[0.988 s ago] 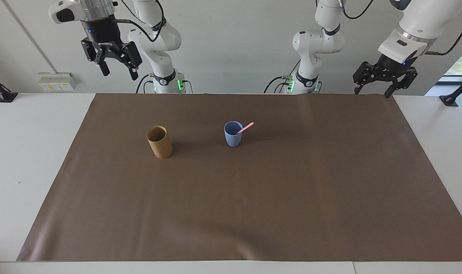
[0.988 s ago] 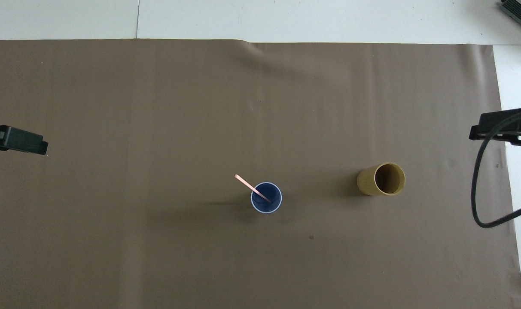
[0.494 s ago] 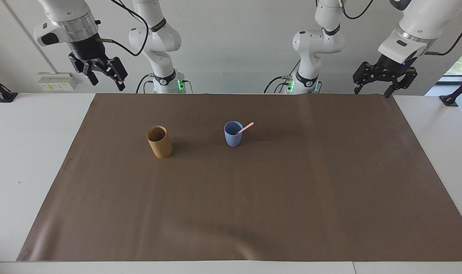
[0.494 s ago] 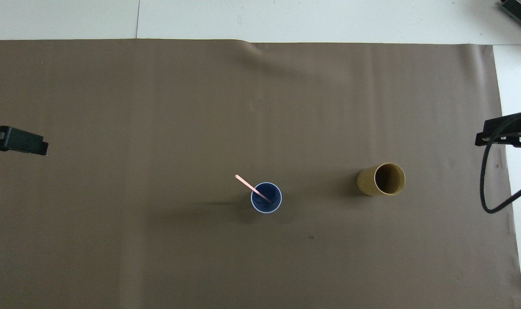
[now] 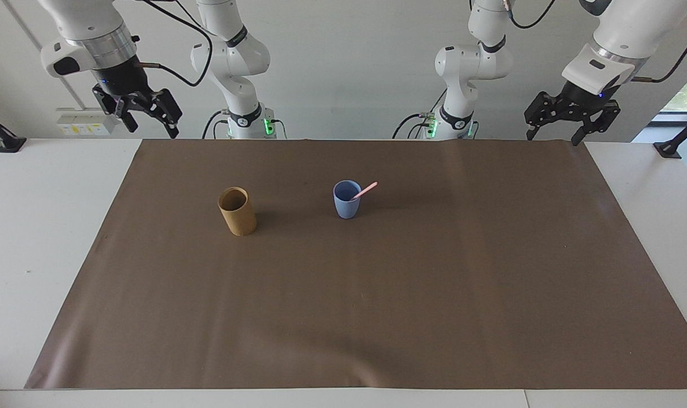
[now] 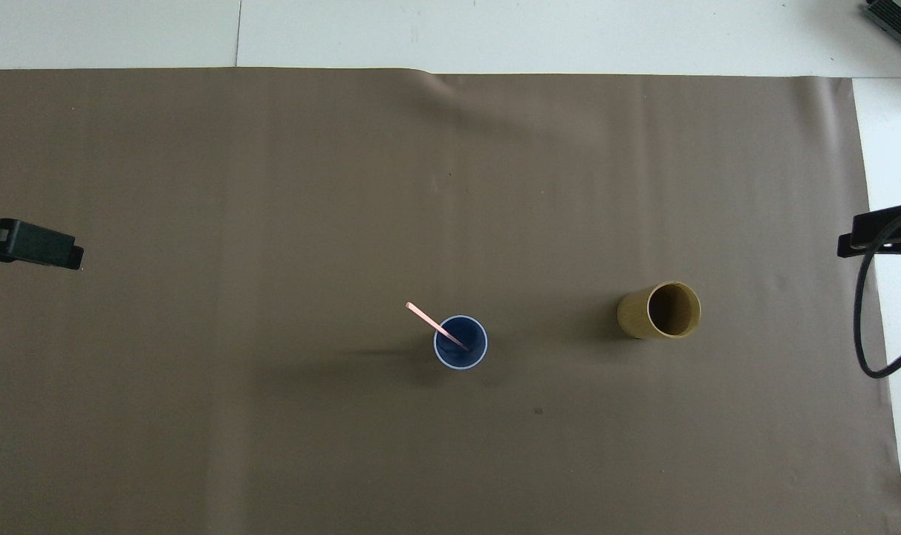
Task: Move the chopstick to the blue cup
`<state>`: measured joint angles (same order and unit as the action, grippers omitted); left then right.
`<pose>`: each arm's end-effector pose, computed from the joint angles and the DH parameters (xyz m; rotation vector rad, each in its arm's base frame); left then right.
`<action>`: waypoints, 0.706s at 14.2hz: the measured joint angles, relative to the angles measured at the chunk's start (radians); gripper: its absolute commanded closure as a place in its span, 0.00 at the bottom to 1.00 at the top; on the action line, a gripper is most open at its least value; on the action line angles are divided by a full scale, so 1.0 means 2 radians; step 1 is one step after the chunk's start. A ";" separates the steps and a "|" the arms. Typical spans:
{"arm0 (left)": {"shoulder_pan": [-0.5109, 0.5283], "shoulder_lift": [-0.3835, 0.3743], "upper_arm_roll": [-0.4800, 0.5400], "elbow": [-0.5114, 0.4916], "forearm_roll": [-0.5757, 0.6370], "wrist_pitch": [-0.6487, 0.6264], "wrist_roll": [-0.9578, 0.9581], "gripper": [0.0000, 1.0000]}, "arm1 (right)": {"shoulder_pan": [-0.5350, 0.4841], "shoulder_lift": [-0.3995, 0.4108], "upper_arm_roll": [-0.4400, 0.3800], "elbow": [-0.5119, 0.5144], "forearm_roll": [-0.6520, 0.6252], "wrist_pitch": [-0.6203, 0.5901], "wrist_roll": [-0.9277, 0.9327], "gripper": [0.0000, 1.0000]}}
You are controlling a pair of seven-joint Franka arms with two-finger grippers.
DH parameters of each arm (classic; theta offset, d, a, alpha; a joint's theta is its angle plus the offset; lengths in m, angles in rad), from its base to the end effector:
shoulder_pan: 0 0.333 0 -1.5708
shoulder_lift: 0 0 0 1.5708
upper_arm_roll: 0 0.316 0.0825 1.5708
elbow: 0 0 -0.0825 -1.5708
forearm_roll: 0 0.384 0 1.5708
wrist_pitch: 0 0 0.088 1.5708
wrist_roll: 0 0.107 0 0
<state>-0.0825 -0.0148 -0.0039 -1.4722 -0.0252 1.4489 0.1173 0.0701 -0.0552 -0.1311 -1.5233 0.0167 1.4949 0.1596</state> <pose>0.5348 -0.0493 0.6679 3.0999 -0.3214 -0.0126 0.5284 -0.0327 0.6697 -3.0976 0.3406 -0.0391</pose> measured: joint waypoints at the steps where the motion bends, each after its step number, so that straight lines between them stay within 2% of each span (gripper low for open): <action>1: 0.000 0.000 0.000 0.000 0.000 0.000 0.000 0.00 | 0.001 0.000 -0.003 0.000 -0.001 0.000 -0.007 0.00; 10: 0.000 0.000 0.000 0.000 0.000 -0.001 0.000 0.00 | 0.014 -0.008 -0.001 0.001 -0.015 0.000 -0.032 0.00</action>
<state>-0.0825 -0.0148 -0.0039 -1.4727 -0.0252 1.4465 0.1172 0.0988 -0.0715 -0.1330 -1.5209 -0.0123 1.4939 0.0960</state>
